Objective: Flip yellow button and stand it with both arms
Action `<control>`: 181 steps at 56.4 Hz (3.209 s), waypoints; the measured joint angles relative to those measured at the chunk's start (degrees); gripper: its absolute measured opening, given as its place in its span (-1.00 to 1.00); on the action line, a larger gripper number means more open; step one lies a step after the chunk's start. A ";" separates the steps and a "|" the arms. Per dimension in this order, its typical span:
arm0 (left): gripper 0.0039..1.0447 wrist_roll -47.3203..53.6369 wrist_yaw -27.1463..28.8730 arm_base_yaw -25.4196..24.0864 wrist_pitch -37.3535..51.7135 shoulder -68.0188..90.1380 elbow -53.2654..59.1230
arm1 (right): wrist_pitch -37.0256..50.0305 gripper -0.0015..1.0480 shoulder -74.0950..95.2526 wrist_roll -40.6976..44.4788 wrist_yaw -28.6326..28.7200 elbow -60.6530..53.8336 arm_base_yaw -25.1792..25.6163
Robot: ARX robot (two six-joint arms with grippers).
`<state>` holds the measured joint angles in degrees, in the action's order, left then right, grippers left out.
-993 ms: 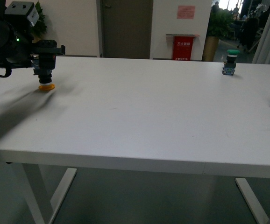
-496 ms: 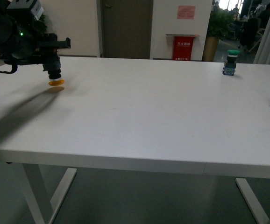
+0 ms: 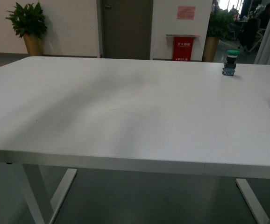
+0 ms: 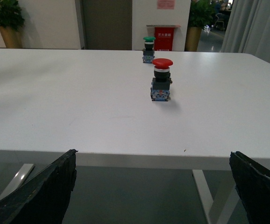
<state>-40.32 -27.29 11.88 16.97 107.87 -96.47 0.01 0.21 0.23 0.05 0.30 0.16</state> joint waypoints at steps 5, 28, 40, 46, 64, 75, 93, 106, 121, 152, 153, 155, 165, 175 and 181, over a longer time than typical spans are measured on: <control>-0.31 -8.57 -3.67 1.31 5.90 0.83 2.64 | 0.00 0.87 0.00 -0.02 0.00 0.00 0.00; -0.31 -45.13 -11.65 5.77 37.09 6.01 10.58 | 0.00 0.87 0.00 0.00 0.00 0.00 0.00; -0.31 -50.14 -11.28 6.23 39.08 11.28 9.88 | 0.00 0.87 0.00 -0.02 0.00 0.00 0.00; -0.31 -51.12 -11.50 6.60 40.19 13.11 9.49 | -3.10 0.87 2.64 2.08 -1.36 1.62 -1.09; -0.31 -49.92 -10.88 7.69 38.18 13.25 7.02 | 5.33 0.87 37.68 -7.50 15.06 31.02 1.73; -0.31 -48.78 -11.50 7.67 35.89 13.90 4.17 | 4.96 0.87 57.66 -37.86 32.48 55.15 13.94; -0.32 -45.62 -11.67 8.31 32.11 15.17 0.52 | 7.48 0.87 72.30 -65.16 36.61 58.25 8.85; -0.32 -46.45 -12.46 8.55 32.61 17.22 -3.93 | 12.72 0.87 76.65 -71.36 33.88 59.87 2.84; -0.32 -48.22 -12.07 9.49 33.53 18.69 -5.90 | 15.28 0.87 81.24 -74.40 30.29 63.82 -1.25; -0.32 -49.29 -11.26 11.13 36.44 18.71 -3.91 | 18.99 0.87 89.07 -75.34 20.15 70.14 -5.11; -0.32 -49.27 -11.28 11.13 36.44 18.71 -3.85 | 19.06 0.87 89.35 -75.56 20.15 70.58 -4.92; -0.32 -49.27 -11.26 11.13 36.35 18.71 -3.82 | 18.51 0.87 89.55 -75.93 20.35 70.99 -4.72; -0.32 -49.64 -11.13 11.13 36.33 18.71 -3.85 | 17.16 0.87 89.59 -76.65 22.49 71.01 -4.92; -0.32 -49.83 -11.02 11.15 36.33 18.75 -3.89 | 17.49 0.38 89.96 -76.94 21.70 70.95 -5.44; -0.32 -50.05 -10.56 11.15 36.50 18.75 -3.93 | 19.41 0.05 90.23 -77.26 19.80 70.58 -5.51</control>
<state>-90.37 -37.85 23.03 53.47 126.63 -100.40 19.42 90.43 -77.03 19.86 70.87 -5.34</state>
